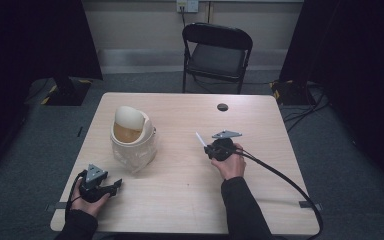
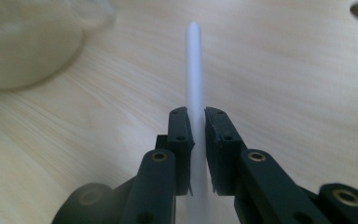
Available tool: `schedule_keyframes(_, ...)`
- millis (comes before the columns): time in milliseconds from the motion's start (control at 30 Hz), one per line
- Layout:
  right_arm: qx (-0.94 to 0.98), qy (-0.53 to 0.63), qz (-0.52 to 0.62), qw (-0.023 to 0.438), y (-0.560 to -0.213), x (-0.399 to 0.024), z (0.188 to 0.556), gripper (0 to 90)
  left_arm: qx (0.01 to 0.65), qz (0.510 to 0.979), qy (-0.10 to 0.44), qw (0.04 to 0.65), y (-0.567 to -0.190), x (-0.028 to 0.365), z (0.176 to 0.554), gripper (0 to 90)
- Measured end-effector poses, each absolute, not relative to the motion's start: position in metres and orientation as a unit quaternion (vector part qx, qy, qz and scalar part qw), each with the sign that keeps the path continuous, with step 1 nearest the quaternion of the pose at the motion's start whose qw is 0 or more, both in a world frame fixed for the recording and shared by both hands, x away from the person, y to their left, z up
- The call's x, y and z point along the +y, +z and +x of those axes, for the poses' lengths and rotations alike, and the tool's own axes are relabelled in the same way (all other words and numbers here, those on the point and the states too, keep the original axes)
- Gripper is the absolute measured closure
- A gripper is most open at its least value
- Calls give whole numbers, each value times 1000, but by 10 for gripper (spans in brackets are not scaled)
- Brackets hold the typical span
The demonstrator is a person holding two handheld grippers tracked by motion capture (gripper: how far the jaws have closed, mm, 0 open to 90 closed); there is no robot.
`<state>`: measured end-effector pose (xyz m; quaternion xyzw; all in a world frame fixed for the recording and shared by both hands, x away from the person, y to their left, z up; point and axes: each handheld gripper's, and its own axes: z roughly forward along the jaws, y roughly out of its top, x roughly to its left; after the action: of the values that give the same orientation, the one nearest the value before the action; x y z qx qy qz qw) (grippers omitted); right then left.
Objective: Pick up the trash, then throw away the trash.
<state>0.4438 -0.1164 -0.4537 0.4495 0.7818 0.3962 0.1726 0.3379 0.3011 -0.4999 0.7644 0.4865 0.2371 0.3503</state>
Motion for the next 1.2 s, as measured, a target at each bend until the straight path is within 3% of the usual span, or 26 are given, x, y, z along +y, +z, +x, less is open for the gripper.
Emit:
schedule_keyframes(567, 673, 617, 352, 208, -370, -157, 410, 816, 485, 761, 233, 362, -499, 302, 340, 367)
schedule_keyframes(1200, 630, 684, 301, 212, -348, -174, 396, 815, 471, 717, 261, 442, -470, 308, 323, 390)
